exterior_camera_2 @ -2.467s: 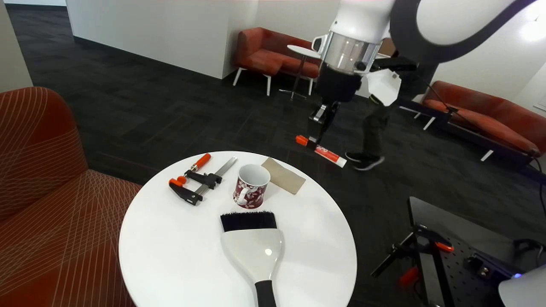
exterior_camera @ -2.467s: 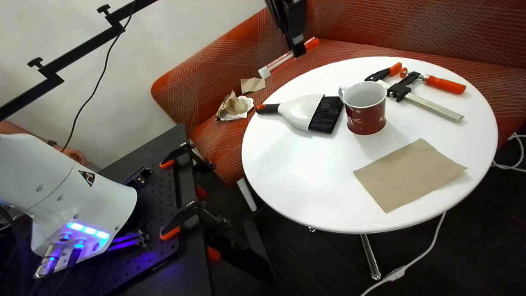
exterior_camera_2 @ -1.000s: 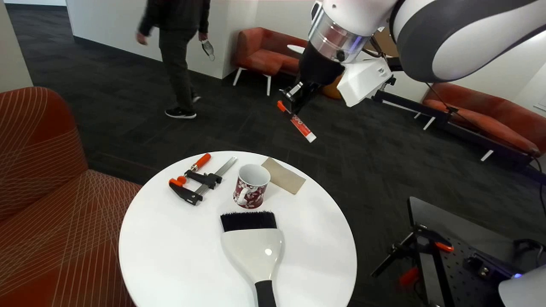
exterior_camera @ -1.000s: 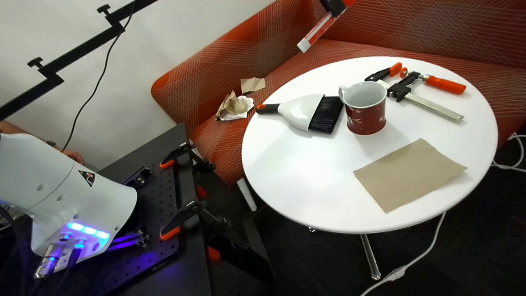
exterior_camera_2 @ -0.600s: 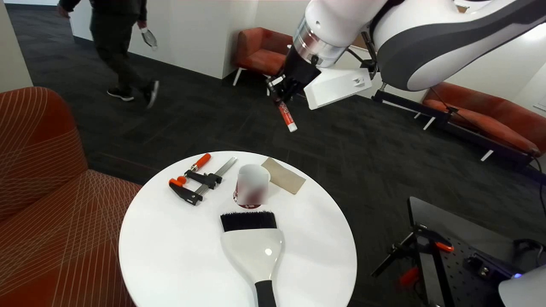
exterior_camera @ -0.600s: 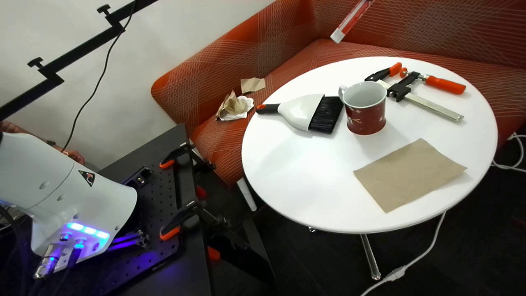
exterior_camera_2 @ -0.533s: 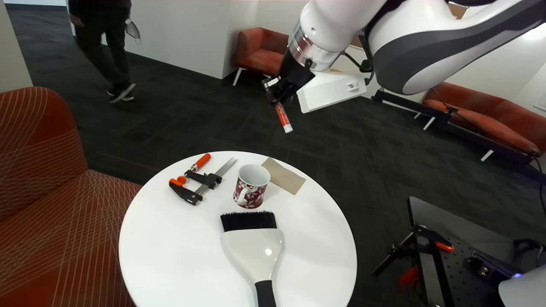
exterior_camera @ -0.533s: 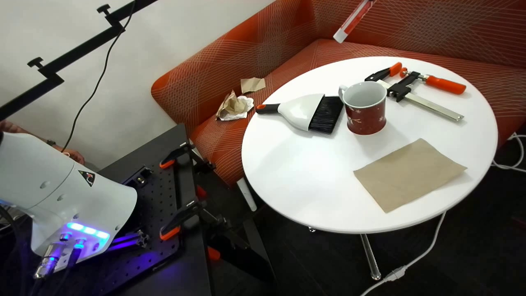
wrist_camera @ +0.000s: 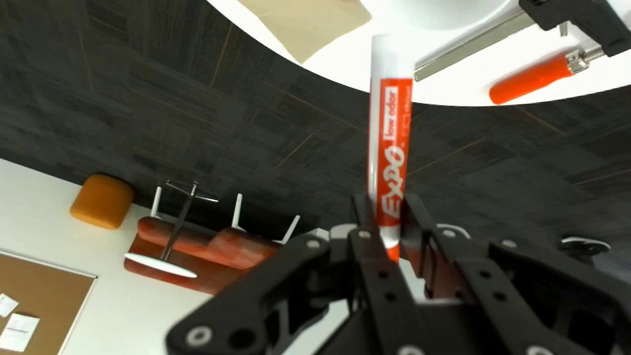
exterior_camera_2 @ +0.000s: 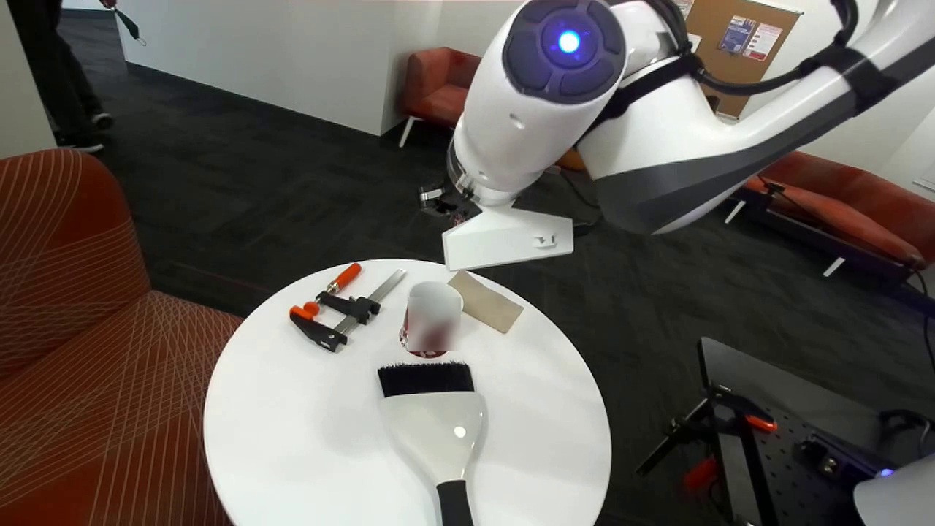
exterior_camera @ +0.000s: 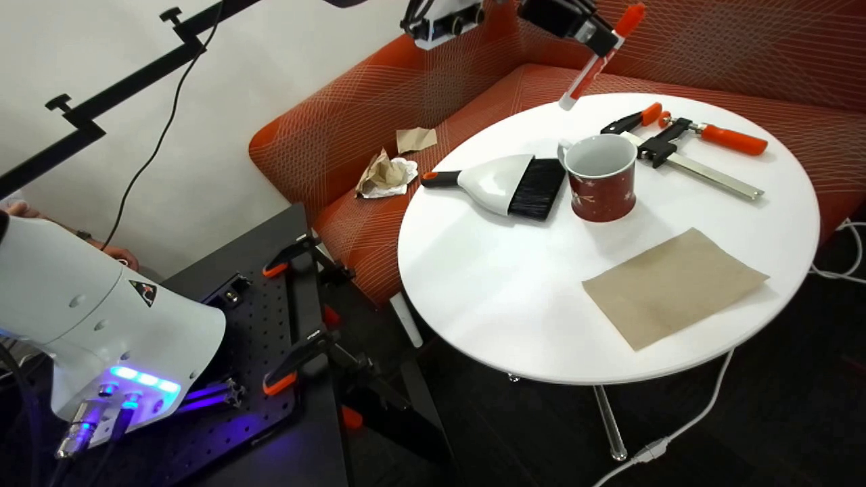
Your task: Take the marker and place it in the cup
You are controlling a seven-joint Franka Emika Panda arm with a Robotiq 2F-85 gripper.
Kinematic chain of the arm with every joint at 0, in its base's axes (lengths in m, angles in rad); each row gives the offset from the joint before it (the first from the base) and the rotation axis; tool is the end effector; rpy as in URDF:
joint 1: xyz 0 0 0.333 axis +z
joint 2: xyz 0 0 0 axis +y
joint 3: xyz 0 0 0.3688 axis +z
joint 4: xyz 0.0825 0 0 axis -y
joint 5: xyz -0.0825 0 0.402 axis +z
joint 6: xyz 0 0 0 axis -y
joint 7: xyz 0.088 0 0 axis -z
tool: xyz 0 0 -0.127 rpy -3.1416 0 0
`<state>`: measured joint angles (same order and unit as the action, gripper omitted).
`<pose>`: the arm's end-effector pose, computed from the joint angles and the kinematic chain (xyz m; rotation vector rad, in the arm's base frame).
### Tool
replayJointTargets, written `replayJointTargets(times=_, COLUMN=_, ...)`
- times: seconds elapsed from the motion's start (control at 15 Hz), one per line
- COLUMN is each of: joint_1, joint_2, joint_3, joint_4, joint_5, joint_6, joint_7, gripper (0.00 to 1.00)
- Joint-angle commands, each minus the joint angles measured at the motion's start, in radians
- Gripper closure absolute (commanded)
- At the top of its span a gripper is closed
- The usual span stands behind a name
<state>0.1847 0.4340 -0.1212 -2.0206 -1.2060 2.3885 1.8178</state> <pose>0.6397 0.0226 0.2541 2.2979 -0.9448 0.8099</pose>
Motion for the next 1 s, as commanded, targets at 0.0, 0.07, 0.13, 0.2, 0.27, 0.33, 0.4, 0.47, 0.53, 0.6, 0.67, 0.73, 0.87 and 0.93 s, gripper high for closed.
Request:
replayJointTargets(times=0.0, joint_1=0.006, joint_2=0.074, joint_3=0.033, joint_4=0.061, joint_5=-0.094, joint_6=-0.104, joint_7=0.147, gripper=0.95)
replayJointTargets(times=0.07, joint_1=0.008, joint_2=0.090, joint_3=0.041, joint_4=0.069, joint_5=-0.127, joint_6=-0.128, joint_7=0.183, gripper=0.95)
replayJointTargets(times=0.13, joint_1=0.009, joint_2=0.105, joint_3=0.049, joint_4=0.076, joint_5=-0.160, joint_6=-0.155, joint_7=0.211, gripper=0.95)
replayJointTargets(times=0.2, joint_1=0.007, joint_2=0.105, joint_3=0.063, joint_4=0.070, joint_5=-0.177, joint_6=-0.184, joint_7=0.209, gripper=0.95)
replayJointTargets(times=0.27, joint_1=-0.033, joint_2=0.084, joint_3=0.086, joint_4=0.046, joint_5=-0.152, joint_6=-0.139, joint_7=0.177, gripper=0.81)
replayJointTargets(times=0.33, joint_1=-0.032, joint_2=0.095, joint_3=0.093, joint_4=0.050, joint_5=-0.166, joint_6=-0.159, joint_7=0.188, gripper=0.81)
replayJointTargets(times=0.4, joint_1=-0.030, joint_2=0.101, joint_3=0.096, joint_4=0.053, joint_5=-0.170, joint_6=-0.167, joint_7=0.191, gripper=0.81)
replayJointTargets(times=0.47, joint_1=-0.029, joint_2=0.103, joint_3=0.097, joint_4=0.055, joint_5=-0.171, joint_6=-0.169, joint_7=0.191, gripper=0.81)
replayJointTargets(times=0.53, joint_1=-0.029, joint_2=0.103, joint_3=0.097, joint_4=0.057, joint_5=-0.171, joint_6=-0.169, joint_7=0.191, gripper=0.81)
replayJointTargets(times=0.6, joint_1=-0.028, joint_2=0.108, joint_3=0.090, joint_4=0.057, joint_5=-0.190, joint_6=-0.165, joint_7=0.222, gripper=0.95)
replayJointTargets(times=0.67, joint_1=-0.023, joint_2=0.116, joint_3=0.088, joint_4=0.061, joint_5=-0.214, joint_6=-0.167, joint_7=0.246, gripper=0.95)
replayJointTargets(times=0.73, joint_1=-0.022, joint_2=0.127, joint_3=0.091, joint_4=0.066, joint_5=-0.237, joint_6=-0.164, joint_7=0.265, gripper=0.95)
replayJointTargets(times=0.87, joint_1=-0.024, joint_2=0.145, joint_3=0.099, joint_4=0.071, joint_5=-0.292, joint_6=-0.165, joint_7=0.314, gripper=0.95)
replayJointTargets(times=0.93, joint_1=-0.023, joint_2=0.154, joint_3=0.103, joint_4=0.072, joint_5=-0.323, joint_6=-0.168, joint_7=0.344, gripper=0.95)
